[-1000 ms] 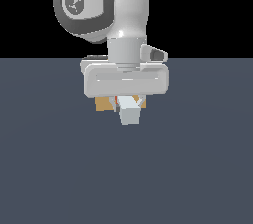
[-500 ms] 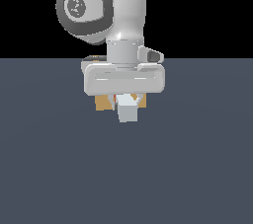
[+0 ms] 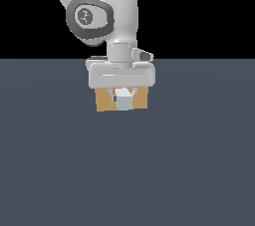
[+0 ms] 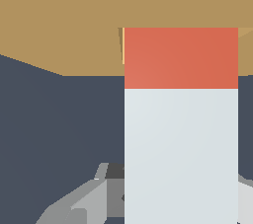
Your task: Insert the peg into the horizontal hole in a box.
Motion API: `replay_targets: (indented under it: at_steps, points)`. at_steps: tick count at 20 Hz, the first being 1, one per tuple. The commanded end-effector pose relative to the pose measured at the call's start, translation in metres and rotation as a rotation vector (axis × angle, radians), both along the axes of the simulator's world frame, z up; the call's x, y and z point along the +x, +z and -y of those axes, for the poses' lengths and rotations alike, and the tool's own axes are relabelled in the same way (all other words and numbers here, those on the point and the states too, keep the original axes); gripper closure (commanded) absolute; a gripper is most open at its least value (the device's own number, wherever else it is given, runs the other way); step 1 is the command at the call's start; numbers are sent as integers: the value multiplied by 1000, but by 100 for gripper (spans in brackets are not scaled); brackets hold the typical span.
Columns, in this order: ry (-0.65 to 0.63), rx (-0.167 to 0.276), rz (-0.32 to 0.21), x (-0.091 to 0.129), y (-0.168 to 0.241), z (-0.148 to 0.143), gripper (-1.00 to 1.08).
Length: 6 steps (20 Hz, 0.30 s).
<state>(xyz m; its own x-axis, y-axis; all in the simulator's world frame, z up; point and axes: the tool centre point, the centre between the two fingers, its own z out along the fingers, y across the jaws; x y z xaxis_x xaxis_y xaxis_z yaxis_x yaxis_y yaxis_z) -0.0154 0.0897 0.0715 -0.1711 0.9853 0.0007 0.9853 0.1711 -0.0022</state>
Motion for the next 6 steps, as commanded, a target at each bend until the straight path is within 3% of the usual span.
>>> replay_targets:
  at_steps: [1,6]
  points:
    - [-2,0,4,-1,2,-12,108]
    - [-2,0,4,-1,2,-21,108]
